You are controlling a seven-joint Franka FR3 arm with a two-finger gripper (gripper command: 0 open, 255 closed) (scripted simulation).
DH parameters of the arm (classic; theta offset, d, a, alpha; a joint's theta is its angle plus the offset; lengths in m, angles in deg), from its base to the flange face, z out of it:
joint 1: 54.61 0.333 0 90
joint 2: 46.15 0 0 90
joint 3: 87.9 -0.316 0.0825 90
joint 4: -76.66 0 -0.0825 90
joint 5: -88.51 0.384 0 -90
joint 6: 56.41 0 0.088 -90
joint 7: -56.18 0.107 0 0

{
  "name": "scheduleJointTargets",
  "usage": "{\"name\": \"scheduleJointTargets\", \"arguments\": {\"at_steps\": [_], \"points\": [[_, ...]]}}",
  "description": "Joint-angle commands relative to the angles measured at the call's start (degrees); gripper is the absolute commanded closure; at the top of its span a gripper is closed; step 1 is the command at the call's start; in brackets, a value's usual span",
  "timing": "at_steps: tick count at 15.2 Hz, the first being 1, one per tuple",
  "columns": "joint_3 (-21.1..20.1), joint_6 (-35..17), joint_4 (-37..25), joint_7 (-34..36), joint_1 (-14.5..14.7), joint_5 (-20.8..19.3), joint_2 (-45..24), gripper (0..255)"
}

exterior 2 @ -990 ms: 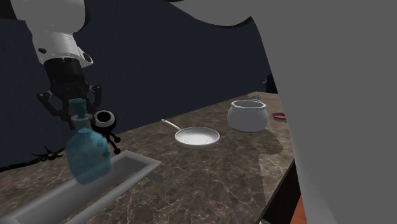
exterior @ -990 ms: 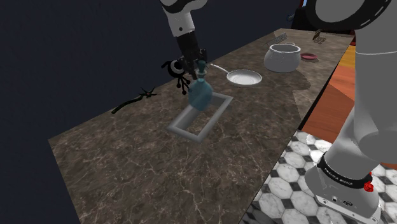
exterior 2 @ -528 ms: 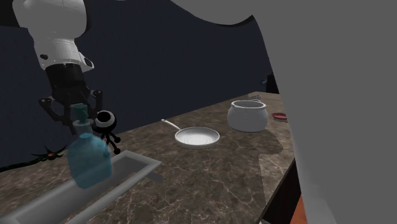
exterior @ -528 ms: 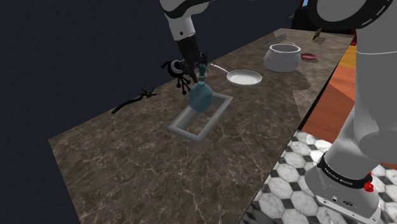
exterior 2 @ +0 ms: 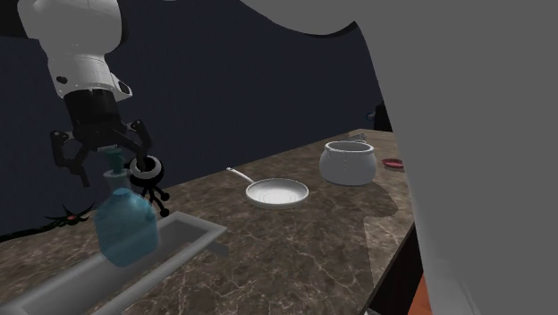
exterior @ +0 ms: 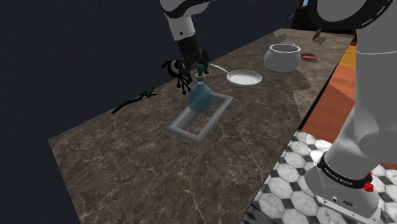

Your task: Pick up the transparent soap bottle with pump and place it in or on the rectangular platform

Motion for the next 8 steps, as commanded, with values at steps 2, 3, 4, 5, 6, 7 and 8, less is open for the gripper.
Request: {"name": "scheduleJointTargets", "arguments": {"at_steps": [2,3,4,5,6,7,8], "points": [[0.01,4.96,-7.60,0.10,0.05,-0.09,-2.64,0],[0.02,7.67,-11.99,0.16,0.09,-0.15,-4.31,0],[0.02,9.98,-15.83,0.22,0.14,-0.19,-5.86,0],[0.02,9.98,-15.84,0.22,0.14,-0.19,-5.86,0],[0.02,9.98,-15.84,0.22,0.14,-0.19,-5.86,0],[0.02,9.97,-15.82,0.22,0.14,-0.19,-5.85,0],[0.02,9.98,-15.84,0.22,0.14,-0.19,-5.86,0]]}}
